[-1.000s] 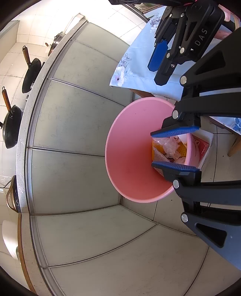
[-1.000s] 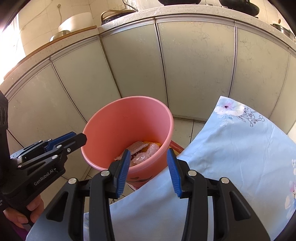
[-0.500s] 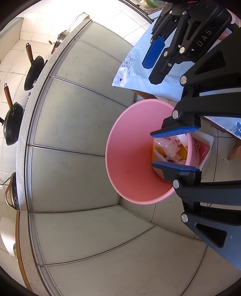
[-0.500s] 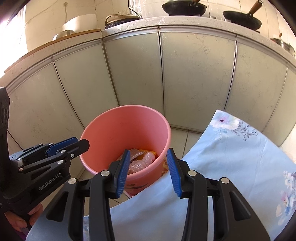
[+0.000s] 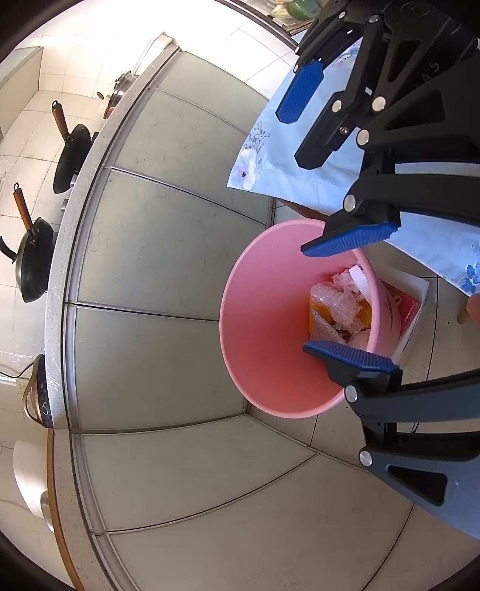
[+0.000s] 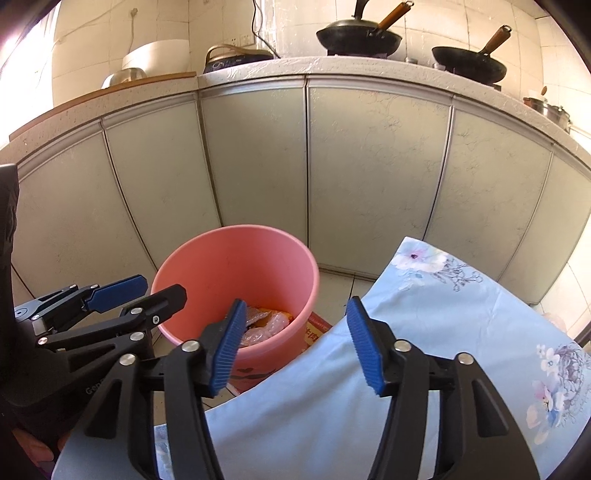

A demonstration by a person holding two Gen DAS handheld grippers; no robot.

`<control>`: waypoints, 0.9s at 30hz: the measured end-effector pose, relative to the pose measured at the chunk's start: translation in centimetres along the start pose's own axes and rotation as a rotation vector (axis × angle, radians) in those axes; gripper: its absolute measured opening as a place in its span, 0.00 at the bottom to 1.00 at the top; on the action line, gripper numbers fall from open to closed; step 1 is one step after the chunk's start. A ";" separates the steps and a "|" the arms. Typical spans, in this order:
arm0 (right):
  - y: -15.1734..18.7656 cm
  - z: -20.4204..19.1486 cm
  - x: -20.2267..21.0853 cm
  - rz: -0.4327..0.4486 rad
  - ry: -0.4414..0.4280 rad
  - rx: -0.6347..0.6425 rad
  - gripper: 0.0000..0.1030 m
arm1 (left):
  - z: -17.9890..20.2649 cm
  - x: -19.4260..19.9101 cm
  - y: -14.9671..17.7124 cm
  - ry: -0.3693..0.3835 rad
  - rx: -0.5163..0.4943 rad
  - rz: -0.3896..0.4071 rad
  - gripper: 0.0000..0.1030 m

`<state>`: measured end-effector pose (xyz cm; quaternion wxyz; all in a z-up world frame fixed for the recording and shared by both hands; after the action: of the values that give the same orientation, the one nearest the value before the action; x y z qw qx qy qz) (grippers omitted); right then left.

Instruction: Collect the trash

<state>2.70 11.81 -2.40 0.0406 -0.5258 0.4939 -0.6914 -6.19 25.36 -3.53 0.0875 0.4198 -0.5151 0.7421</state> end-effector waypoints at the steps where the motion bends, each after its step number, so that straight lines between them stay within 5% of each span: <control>1: 0.0 0.1 0.3 0.008 0.006 -0.001 0.59 | 0.1 0.1 0.0 0.000 -0.001 0.001 0.46; 27: 0.8 1.4 2.3 0.021 0.055 -0.028 0.61 | 1.4 2.0 0.5 -0.021 -0.047 0.046 0.53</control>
<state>2.35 9.20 -1.42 0.0268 -0.5017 0.5100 -0.6982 -7.01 23.31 -2.30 0.0751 0.4135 -0.5427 0.7272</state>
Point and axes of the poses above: each gripper's, at about its wrist camera, not at the fingertips, and x roughly against the way its jaws point, z to its right, y to its underside, the point moved 6 cm from there along -x, roughly the way its jaws point, and after that the axes turned 5 degrees about -z, right-handed, at the moved point
